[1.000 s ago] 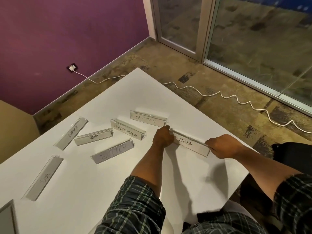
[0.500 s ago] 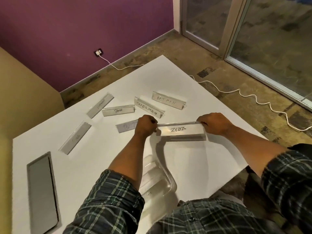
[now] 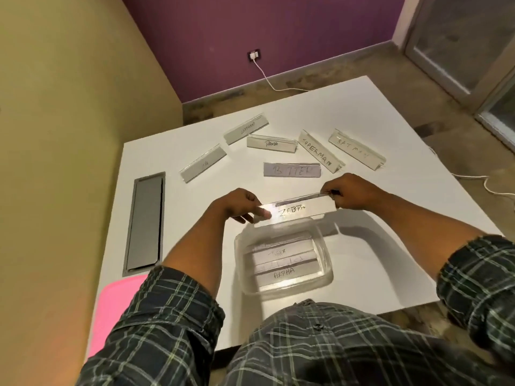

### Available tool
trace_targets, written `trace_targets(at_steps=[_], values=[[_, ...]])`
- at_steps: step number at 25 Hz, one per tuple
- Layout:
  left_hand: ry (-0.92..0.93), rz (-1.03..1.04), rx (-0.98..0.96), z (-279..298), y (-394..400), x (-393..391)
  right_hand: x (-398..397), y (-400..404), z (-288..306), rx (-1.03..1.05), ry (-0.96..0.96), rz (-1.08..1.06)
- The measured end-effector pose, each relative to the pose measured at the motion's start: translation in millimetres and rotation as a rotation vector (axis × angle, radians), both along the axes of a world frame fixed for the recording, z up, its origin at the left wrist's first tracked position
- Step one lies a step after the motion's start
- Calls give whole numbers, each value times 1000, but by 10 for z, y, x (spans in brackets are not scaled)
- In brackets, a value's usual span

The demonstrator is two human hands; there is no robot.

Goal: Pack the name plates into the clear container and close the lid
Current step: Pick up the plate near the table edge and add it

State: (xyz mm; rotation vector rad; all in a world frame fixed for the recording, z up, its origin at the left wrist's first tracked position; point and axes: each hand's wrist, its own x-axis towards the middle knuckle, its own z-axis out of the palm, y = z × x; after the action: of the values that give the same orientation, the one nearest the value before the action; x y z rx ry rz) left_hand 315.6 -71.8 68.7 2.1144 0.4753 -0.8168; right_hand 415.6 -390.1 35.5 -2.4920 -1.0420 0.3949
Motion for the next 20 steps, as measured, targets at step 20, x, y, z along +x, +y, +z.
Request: trace_targets(at_steps=[20], values=[[102, -157, 114, -134, 89, -517, -235, 353, -159, -15, 412, 155]])
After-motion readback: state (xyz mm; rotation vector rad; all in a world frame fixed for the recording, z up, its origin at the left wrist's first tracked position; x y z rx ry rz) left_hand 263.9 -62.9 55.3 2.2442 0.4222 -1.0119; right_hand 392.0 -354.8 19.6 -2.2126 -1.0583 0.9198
